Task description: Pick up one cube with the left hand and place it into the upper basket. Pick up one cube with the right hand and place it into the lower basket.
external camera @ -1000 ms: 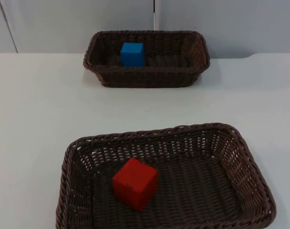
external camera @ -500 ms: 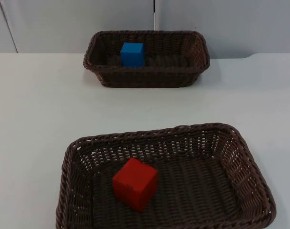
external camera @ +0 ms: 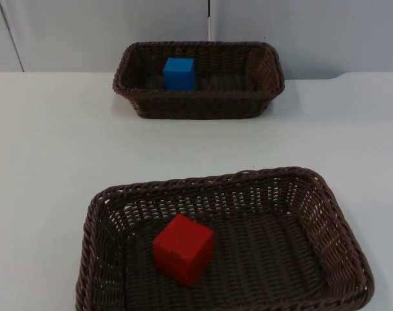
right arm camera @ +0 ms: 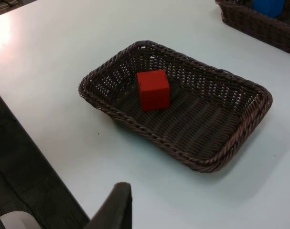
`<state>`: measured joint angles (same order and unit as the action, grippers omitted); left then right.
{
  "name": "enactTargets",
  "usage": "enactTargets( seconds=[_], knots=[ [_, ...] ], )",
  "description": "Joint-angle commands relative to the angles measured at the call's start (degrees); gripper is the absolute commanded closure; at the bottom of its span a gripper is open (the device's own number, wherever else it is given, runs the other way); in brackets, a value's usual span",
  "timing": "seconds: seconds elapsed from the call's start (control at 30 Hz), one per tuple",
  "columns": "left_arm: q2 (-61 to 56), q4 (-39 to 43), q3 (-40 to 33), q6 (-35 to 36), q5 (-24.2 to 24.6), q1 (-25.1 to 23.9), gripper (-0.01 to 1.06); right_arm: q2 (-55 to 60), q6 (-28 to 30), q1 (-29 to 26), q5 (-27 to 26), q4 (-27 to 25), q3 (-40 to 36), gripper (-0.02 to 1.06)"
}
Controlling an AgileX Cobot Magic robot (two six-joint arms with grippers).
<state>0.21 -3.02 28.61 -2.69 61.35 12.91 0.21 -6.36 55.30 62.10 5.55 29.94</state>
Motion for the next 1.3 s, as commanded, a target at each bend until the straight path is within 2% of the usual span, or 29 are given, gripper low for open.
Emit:
enactTargets(
  seconds=[0.0, 0.63, 0.73, 1.0, 1.27],
  knots=[
    [-0.21, -0.61, -0.32, 0.02, 0.21, -0.15, 0.0, -0.21, 0.44, 0.01, -0.14, 0.17, -0.34, -0.01],
    [-0.21, -0.62, -0.32, 0.02, 0.21, -0.61, 0.0, -0.21, 0.44, 0.01, -0.14, 0.17, -0.34, -0.01],
    [-0.21, -0.62, -0.32, 0.02, 0.21, -2.15, 0.0, -0.21, 0.44, 0.01, -0.14, 0.17, -0.34, -0.01],
    [-0.21, -0.62, -0.32, 0.02, 0.21, -10.5, 0.0, -0.21, 0.44, 0.01, -0.14, 0.17, -0.34, -0.01],
    [-0.21, -0.62, -0.32, 0.02, 0.21, -14.54, 0.0, -0.21, 0.44, 0.01, -0.14, 0.17, -0.34, -0.01]
  ],
)
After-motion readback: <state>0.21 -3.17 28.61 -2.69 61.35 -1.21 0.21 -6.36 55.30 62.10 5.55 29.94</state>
